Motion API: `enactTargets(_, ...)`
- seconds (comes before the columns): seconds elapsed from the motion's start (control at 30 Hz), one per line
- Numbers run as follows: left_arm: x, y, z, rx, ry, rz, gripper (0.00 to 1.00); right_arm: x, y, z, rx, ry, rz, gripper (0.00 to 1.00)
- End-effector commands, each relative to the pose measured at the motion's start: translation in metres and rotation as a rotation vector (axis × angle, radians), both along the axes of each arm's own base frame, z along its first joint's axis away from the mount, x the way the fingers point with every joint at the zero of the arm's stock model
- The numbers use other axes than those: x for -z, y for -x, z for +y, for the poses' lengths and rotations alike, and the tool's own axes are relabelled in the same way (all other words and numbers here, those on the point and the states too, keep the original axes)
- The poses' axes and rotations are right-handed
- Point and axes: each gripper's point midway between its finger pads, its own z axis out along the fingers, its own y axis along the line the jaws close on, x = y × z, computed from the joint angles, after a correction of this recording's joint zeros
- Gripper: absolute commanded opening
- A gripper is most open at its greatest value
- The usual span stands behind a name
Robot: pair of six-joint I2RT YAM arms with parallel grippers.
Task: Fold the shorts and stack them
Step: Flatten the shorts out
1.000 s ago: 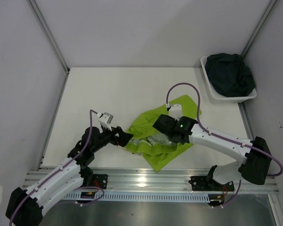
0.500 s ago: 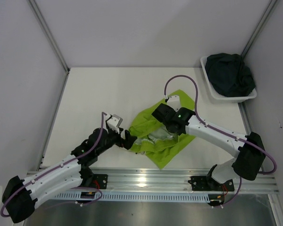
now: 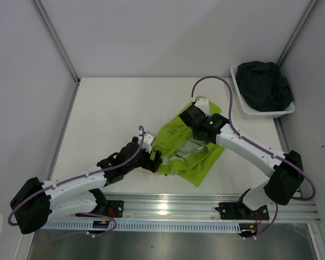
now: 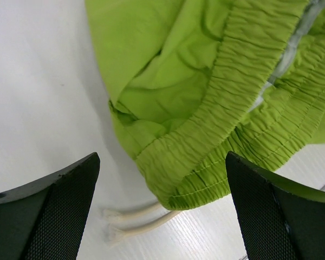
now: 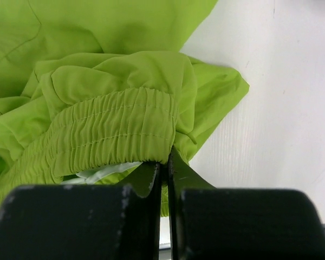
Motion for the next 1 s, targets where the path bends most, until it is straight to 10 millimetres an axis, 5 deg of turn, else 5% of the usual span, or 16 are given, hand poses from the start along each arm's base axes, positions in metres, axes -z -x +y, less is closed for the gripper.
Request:
enactTargets(0.0,-0.021,-0.004,-0.014,0.040,-0.013,-0.062,0.99,-0.014,-0.014,0.009,-0.021,-0.030,-0.031,0.00)
enactTargets(0.13,-0.019,-0.003,-0.021,0.067,-0.029,-0.060,0.98,-0.012,-0.016,0.012,-0.028,-0.033,-0.025,0.00)
enactTargets(0.23,-0.007,-0.011,-0.017,0.017,-0.100,-0.024,0.87,-0.009,-0.015,0.012,-0.027,-0.035,-0.017,0.00)
enactTargets(0.43,0.028,-0.016,-0.017,0.000,-0.245,0.082,0.56,-0.003,-0.011,0.014,-0.041,-0.074,0.000,0.00)
enactTargets(0.63,0.031,-0.023,-0.017,-0.038,-0.289,0.105,0.16,0.011,-0.007,0.012,-0.041,-0.099,0.020,0.00)
enactTargets(0.67,0.027,-0.026,-0.015,-0.059,-0.288,0.097,0.00,0.014,-0.007,0.012,-0.037,-0.104,0.023,0.00)
enactTargets(0.77,0.002,-0.037,-0.001,-0.180,-0.270,0.045,0.00,0.030,0.000,0.009,-0.032,-0.118,0.043,0.00)
enactTargets(0.9,-0.065,-0.055,0.020,-0.369,-0.098,-0.014,0.00,0.048,0.011,0.005,-0.025,-0.138,0.068,0.02)
enactTargets(0.97,-0.083,-0.063,0.034,-0.413,-0.023,-0.006,0.00,0.052,0.015,0.005,-0.022,-0.147,0.067,0.04)
